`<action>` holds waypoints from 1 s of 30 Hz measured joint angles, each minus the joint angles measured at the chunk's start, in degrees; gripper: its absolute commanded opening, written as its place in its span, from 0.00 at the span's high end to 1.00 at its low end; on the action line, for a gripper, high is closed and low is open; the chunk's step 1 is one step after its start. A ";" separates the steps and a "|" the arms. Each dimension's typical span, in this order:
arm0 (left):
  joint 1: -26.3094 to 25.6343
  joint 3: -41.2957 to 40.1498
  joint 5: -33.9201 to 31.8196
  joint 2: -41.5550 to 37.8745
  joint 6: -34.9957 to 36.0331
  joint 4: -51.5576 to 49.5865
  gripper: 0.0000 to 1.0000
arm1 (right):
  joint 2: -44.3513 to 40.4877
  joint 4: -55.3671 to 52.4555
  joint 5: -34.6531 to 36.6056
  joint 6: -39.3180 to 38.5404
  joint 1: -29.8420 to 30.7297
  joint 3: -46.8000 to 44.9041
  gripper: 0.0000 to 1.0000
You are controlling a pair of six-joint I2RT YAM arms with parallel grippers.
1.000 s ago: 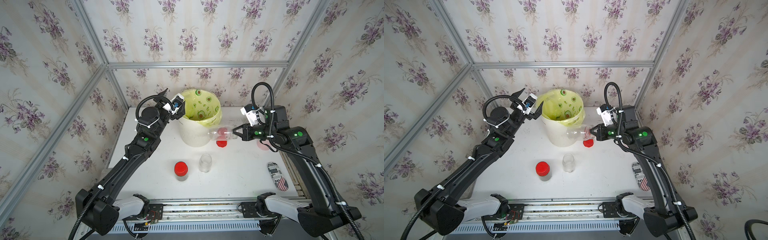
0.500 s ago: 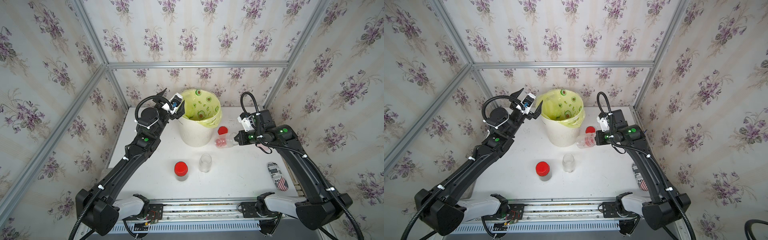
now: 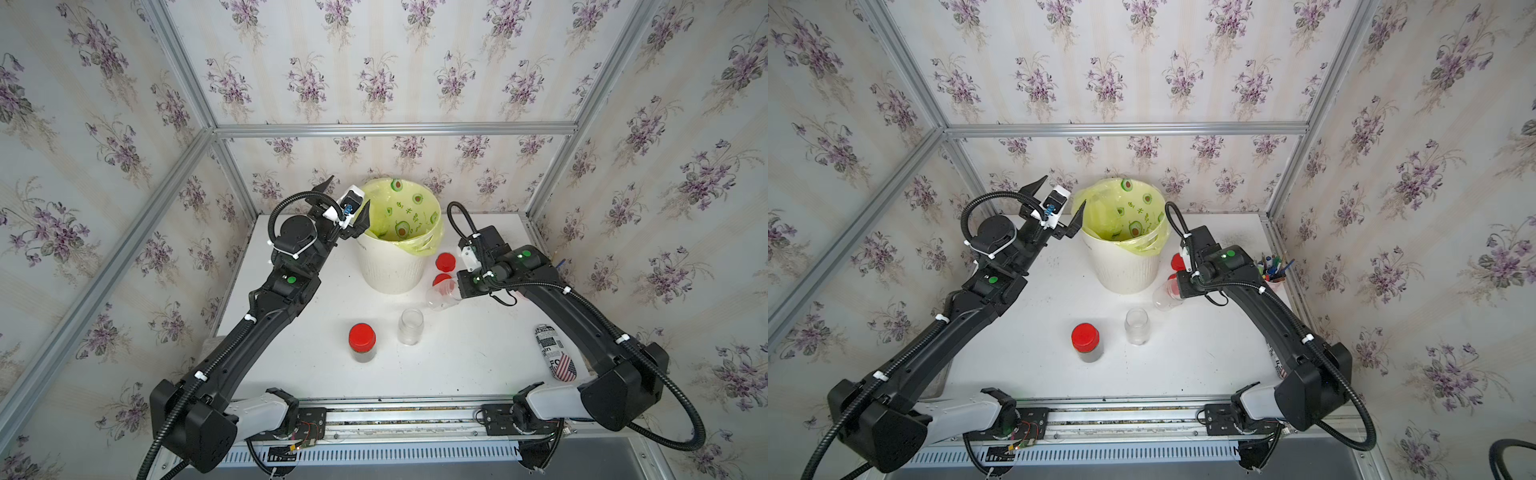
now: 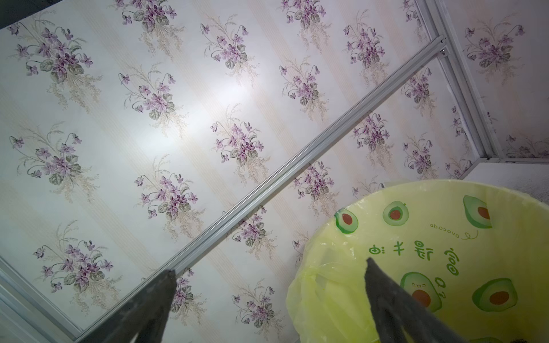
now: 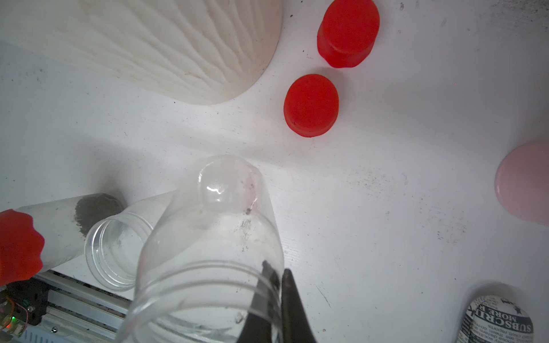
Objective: Empty moldy tea leaves from jars
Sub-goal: Place the jar at the center of the board.
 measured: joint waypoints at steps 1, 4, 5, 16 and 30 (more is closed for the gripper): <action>0.00 0.00 0.00 0.13 0.00 0.00 0.00 | 0.70 0.11 0.68 0.04 0.20 0.00 1.00; 0.00 0.00 0.00 0.33 0.02 0.00 0.01 | 2.49 0.20 2.29 0.48 0.46 0.02 1.00; 0.00 0.00 0.00 0.35 0.02 0.00 0.01 | 2.99 0.20 2.69 0.74 0.50 0.02 1.00; 0.00 0.02 0.15 0.76 0.00 0.00 0.01 | 8.37 1.05 7.19 1.16 1.70 0.48 1.00; 0.00 0.02 0.83 1.33 -0.68 -0.02 0.00 | 13.27 2.10 9.81 1.25 2.08 2.27 1.00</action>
